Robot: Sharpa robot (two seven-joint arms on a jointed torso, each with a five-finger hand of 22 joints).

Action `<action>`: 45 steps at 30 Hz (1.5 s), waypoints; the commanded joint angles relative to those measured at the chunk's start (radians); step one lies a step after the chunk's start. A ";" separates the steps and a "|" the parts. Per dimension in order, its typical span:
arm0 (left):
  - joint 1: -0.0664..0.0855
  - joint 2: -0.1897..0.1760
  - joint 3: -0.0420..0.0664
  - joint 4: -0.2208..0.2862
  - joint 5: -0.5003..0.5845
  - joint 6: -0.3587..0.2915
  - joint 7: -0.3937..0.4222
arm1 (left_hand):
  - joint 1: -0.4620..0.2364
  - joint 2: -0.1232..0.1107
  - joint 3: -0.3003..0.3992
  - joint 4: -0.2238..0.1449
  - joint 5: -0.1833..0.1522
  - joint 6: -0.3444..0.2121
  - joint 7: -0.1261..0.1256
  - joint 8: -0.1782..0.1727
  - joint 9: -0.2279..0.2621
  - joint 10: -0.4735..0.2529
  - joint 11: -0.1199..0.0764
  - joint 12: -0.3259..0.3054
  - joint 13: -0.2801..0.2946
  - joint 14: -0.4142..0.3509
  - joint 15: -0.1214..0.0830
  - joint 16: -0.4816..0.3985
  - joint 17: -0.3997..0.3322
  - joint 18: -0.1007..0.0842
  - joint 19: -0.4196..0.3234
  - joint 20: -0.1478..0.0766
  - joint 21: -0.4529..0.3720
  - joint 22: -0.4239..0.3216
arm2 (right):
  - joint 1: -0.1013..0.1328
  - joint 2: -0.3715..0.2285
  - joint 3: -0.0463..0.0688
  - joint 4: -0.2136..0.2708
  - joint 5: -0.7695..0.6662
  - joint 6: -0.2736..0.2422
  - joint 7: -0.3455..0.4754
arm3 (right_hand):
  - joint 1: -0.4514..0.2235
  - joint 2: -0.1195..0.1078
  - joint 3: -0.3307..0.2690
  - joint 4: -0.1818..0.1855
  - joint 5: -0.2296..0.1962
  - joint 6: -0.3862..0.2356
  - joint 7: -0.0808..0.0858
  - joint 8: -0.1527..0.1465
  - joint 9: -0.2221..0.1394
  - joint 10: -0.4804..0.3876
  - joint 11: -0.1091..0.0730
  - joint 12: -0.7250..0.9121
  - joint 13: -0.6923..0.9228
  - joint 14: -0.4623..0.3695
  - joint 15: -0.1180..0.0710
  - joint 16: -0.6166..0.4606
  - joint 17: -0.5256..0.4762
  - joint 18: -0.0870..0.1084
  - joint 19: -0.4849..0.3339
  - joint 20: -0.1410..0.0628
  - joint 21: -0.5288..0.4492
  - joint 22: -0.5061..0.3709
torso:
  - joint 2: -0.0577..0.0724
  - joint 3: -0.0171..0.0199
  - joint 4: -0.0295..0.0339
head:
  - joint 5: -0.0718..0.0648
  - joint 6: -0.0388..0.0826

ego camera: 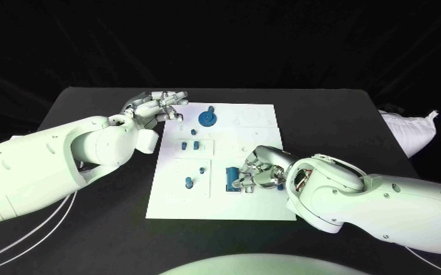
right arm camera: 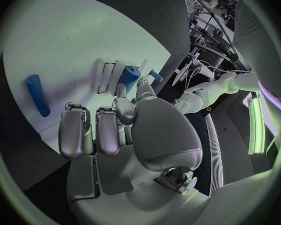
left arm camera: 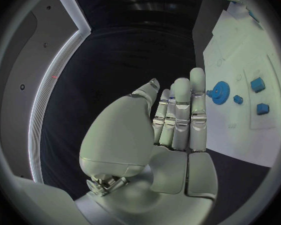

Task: Assemble the parts on the task board

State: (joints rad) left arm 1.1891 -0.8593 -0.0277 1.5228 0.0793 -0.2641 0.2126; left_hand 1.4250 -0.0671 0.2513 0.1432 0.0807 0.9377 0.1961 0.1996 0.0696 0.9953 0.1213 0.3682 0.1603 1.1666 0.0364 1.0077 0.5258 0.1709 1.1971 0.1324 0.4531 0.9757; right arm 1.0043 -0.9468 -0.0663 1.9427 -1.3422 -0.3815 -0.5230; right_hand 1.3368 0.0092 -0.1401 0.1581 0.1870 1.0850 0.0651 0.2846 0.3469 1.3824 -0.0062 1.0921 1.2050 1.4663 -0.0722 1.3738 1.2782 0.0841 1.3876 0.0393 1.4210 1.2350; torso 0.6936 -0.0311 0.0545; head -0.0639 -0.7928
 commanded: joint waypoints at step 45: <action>0.000 -0.002 0.000 -0.001 -0.005 0.030 -0.005 | 0.008 0.005 -0.001 -0.004 0.004 -0.008 0.001 0.006 -0.001 -0.006 0.000 0.007 0.001 -0.007 0.002 -0.004 -0.002 0.010 -0.004 0.004 -0.004 -0.002 | -0.009 -0.002 0.000 0.009 -0.100 0.052 0.038 | 0.001 0.000 -0.020 -0.035 -0.041 0.027 -0.022 0.045 0.039 0.057 -0.024 0.112 0.091 0.063 -0.021 0.030 0.038 -0.020 0.026 -0.019 0.021 0.040 | 0.000 0.0001 0.0009 | 0.004 -0.008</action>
State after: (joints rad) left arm 1.1889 -0.8631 -0.0278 1.5214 0.0780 -0.2525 0.2061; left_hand 1.4256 -0.0665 0.2513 0.1432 0.0807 0.9378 0.1961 0.1996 0.0697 0.9953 0.1213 0.3683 0.1602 1.1667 0.0363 1.0077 0.5251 0.1709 1.1971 0.1324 0.4531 0.9757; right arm 0.9961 -0.9512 -0.0655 1.9521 -1.4252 -0.3874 -0.4956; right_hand 1.3449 0.0104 -0.1546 0.1227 0.1507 1.1093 0.0408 0.3250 0.3855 1.4033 0.0014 1.1288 1.2412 1.4651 -0.0877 1.4028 1.3080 0.0842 1.4092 0.0179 1.4382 1.2749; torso 0.6936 -0.0305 0.0544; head -0.0589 -0.7998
